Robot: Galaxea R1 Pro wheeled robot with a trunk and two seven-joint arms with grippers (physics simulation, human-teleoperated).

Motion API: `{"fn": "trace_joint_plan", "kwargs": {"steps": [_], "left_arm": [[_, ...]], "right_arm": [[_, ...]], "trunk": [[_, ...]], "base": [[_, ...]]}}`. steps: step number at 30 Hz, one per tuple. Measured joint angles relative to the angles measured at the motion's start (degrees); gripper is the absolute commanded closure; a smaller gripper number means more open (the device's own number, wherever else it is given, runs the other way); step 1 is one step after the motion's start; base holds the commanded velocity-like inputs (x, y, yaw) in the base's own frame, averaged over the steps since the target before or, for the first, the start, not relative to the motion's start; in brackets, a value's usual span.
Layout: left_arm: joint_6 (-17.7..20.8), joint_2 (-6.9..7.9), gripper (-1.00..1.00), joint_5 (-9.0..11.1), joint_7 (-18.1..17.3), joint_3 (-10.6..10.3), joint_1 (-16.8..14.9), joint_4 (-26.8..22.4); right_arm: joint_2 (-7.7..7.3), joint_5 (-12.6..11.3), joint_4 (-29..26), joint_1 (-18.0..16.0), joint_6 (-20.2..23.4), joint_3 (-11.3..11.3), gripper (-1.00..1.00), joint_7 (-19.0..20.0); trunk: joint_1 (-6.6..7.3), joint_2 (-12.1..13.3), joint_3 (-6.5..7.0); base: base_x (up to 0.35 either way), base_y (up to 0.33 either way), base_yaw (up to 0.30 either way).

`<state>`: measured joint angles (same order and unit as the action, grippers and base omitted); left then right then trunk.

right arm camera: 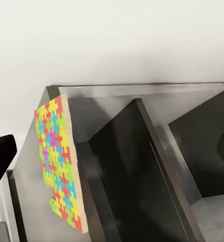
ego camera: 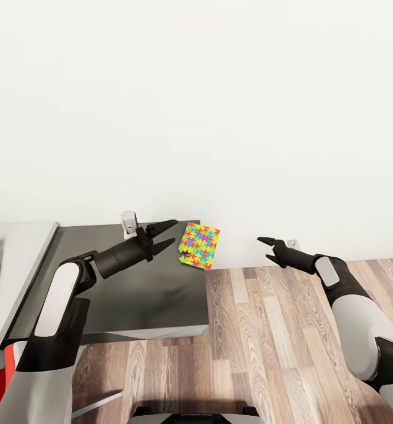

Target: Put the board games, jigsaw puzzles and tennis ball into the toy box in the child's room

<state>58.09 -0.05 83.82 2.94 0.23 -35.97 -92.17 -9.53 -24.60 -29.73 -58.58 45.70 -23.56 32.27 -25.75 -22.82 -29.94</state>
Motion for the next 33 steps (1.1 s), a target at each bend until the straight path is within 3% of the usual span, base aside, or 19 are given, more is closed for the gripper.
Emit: {"fn": "trace_joint_plan", "kwargs": {"steps": [9,24,33], "left_arm": [[0.0,-0.08,-1.0,0.3,0.0,0.0,0.0,0.0],[0.0,-0.11,-1.0,0.5,0.0,-0.1,0.0,0.0],[0.0,-0.11,-1.0,0.5,0.0,-0.1,0.0,0.0]], "right_arm": [[-0.21,-0.1,0.1,0.0,0.0,-0.1,-1.0,-0.2],[-0.7,-0.2,0.2,0.0,0.0,-0.2,-1.0,-0.3],[-0.97,-0.1,0.3,0.1,0.0,-2.7,-1.0,-0.3]], "trunk": [[0.0,0.0,0.0],[0.0,0.0,0.0],[0.0,0.0,0.0]], "base": [[0.0,0.0,0.144],[0.0,0.0,0.252],[0.0,0.0,0.116]]}}
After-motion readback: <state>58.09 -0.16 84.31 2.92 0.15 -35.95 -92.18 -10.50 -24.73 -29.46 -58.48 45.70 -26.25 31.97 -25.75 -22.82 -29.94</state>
